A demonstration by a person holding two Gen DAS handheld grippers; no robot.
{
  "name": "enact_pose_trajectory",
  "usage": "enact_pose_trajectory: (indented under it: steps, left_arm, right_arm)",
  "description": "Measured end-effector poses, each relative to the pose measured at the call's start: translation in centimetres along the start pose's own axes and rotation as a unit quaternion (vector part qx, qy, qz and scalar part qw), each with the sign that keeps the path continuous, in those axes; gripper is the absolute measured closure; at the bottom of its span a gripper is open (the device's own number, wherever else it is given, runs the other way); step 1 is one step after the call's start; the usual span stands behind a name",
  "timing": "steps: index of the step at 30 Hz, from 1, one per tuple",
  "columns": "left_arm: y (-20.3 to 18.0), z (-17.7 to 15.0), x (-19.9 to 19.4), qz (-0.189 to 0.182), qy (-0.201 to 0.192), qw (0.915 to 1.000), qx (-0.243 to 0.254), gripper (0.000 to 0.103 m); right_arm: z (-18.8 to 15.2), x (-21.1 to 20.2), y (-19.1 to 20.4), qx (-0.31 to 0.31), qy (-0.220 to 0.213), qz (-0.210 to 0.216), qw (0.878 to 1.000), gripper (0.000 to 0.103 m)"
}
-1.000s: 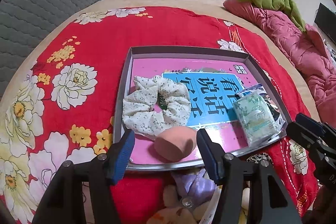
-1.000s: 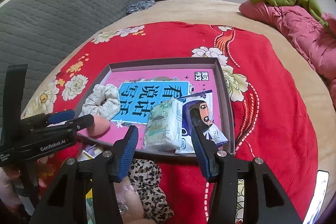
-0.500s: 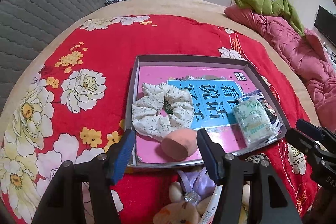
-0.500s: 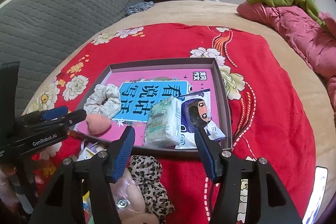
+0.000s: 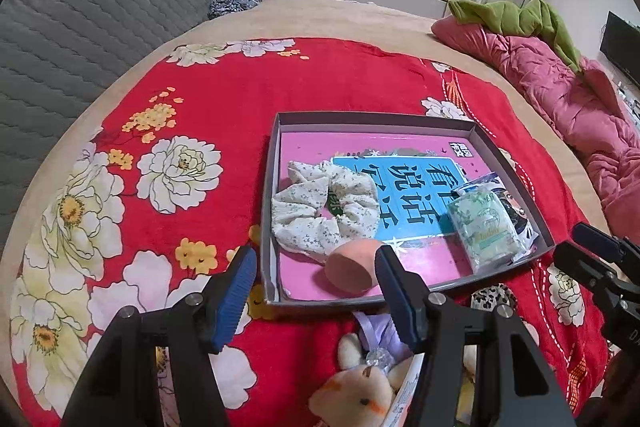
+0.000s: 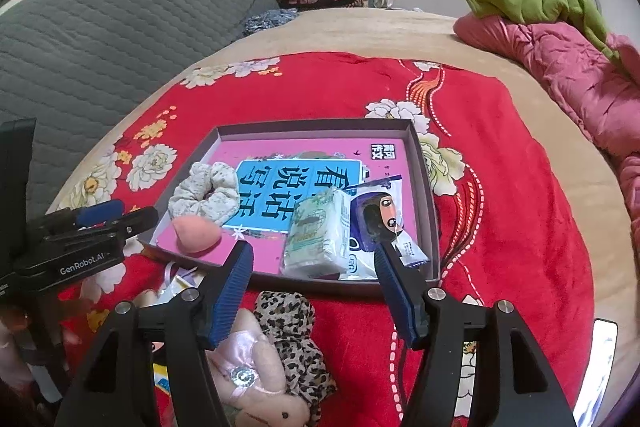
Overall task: Organize soft objects
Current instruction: 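Withdraw both tools from the box toward the remaining plush toys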
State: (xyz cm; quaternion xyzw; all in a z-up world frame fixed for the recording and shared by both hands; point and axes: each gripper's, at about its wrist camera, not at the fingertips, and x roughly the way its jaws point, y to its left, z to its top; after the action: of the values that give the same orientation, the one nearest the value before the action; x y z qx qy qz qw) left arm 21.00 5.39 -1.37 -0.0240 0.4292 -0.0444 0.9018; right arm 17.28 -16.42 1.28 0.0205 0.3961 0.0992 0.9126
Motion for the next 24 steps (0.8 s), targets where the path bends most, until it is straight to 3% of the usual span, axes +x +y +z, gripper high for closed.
enact_pose_trajectory:
  steps: [24]
  left_arm:
    - [1.4, -1.8, -3.8, 0.01, -0.018, 0.9997, -0.016, 0.042]
  right_arm:
    - [-0.8, -3.6, 1.0, -0.023, -0.016, 0.004, 1.0, 0.037]
